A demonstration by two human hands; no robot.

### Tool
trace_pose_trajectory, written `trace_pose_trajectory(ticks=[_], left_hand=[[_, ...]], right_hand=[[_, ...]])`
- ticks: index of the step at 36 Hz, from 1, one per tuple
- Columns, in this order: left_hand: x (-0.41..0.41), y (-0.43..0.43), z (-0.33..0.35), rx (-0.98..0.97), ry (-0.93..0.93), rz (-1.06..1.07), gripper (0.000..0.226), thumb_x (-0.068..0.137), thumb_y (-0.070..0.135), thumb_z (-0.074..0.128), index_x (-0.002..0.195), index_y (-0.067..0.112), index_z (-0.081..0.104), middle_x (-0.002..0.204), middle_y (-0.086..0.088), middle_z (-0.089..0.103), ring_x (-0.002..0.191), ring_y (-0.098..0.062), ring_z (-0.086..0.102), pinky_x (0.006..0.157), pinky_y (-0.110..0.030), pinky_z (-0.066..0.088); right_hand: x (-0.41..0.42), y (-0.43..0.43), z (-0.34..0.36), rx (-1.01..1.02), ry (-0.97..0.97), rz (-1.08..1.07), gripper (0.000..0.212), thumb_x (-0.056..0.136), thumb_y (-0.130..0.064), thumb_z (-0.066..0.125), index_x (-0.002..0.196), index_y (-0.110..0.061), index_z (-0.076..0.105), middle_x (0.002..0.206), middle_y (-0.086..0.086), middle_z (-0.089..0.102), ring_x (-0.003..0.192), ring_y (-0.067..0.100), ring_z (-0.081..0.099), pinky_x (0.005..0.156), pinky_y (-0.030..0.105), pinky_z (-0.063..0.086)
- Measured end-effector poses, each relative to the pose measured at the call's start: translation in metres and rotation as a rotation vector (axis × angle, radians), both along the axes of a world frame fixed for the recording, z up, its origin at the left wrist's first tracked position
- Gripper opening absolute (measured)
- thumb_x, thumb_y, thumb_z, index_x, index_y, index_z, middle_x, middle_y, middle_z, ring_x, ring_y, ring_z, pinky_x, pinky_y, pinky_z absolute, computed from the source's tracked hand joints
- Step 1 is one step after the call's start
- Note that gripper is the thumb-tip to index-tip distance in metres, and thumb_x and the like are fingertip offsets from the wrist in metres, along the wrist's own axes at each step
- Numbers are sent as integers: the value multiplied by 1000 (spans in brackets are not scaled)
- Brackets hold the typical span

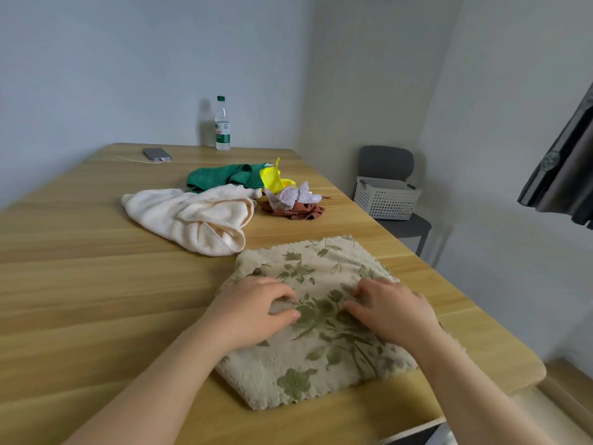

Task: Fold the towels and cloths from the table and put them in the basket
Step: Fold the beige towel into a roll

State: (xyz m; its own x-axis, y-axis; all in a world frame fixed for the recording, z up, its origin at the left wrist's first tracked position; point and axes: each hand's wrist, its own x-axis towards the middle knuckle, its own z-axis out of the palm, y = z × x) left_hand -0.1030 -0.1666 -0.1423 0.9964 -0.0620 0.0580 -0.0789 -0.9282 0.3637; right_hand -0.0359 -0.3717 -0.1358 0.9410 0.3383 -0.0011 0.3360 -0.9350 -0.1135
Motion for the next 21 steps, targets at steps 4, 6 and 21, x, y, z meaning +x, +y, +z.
trace_pose_trajectory(ticks=[4,6,21], left_hand=[[5,-4,-1,-151,-291,290,28,95,39,45,121,31,52,112,19,52,94,-4,50,68,-20,40],[13,8,-6,-144,-388,503,27,96,31,41,121,27,51,115,8,57,95,-11,50,72,-26,42],[51,36,-16,49,-28,578,51,90,61,31,132,36,43,140,4,38,131,-23,28,103,-43,24]], right_hand=[[6,17,10,109,-188,-24,30,96,-41,40,97,-19,60,97,-5,60,96,16,54,99,37,41],[11,36,10,257,-139,47,29,97,-37,41,113,-20,58,113,-3,60,102,17,55,97,38,45],[34,60,-23,156,13,147,49,96,-52,32,142,-36,32,149,-15,29,140,12,20,113,37,14]])
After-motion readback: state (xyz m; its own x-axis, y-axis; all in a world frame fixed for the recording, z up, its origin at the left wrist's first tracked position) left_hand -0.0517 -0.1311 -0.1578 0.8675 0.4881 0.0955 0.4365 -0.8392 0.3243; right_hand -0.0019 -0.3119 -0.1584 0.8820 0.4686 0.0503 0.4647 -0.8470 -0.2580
